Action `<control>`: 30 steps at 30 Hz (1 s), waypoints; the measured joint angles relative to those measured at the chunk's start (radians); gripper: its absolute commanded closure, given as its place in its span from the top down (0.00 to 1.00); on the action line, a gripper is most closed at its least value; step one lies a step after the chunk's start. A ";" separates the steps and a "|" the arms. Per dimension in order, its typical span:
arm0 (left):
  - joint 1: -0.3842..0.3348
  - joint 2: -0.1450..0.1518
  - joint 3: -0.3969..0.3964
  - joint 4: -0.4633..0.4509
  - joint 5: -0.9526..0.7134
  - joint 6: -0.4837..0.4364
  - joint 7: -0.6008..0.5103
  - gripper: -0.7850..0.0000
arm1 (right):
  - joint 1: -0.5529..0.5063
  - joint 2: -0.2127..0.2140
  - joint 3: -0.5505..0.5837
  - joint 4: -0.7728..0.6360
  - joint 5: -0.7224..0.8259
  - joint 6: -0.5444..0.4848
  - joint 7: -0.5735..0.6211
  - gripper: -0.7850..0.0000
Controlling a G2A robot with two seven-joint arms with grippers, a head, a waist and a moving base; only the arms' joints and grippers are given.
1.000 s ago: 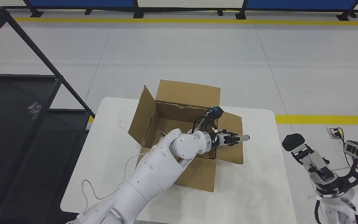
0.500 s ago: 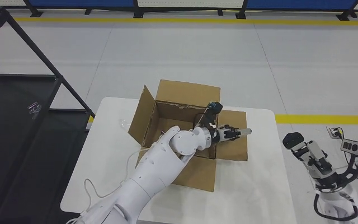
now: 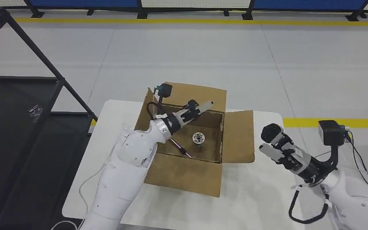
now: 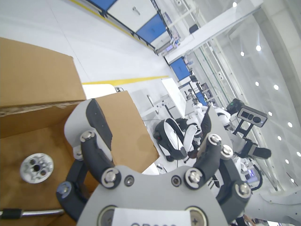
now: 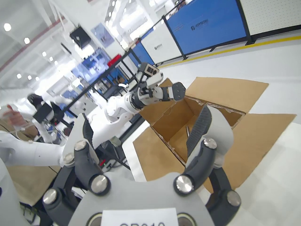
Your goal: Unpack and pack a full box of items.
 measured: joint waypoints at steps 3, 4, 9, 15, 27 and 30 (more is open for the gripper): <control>0.150 0.026 -0.131 -0.204 0.025 0.030 0.012 1.00 | 0.125 0.000 -0.134 -0.017 -0.132 0.042 0.104 1.00; 0.194 0.032 -0.166 -0.257 0.024 0.033 0.018 1.00 | 0.167 -0.002 -0.184 -0.014 -0.171 0.058 0.138 1.00; 0.414 0.051 -0.327 -0.460 -0.004 0.019 0.069 1.00 | 0.429 -0.038 -0.493 0.096 -0.335 0.188 0.262 1.00; 0.552 0.063 -0.418 -0.479 -0.121 -0.022 0.049 1.00 | 0.660 -0.105 -0.772 0.277 -0.458 0.295 0.167 1.00; 0.555 0.066 -0.424 -0.468 -0.140 -0.029 0.021 1.00 | 0.658 -0.106 -0.780 0.285 -0.445 0.285 0.168 1.00; 0.555 0.066 -0.424 -0.468 -0.140 -0.028 0.022 1.00 | 0.703 -0.126 -0.823 0.390 -0.413 0.296 0.189 1.00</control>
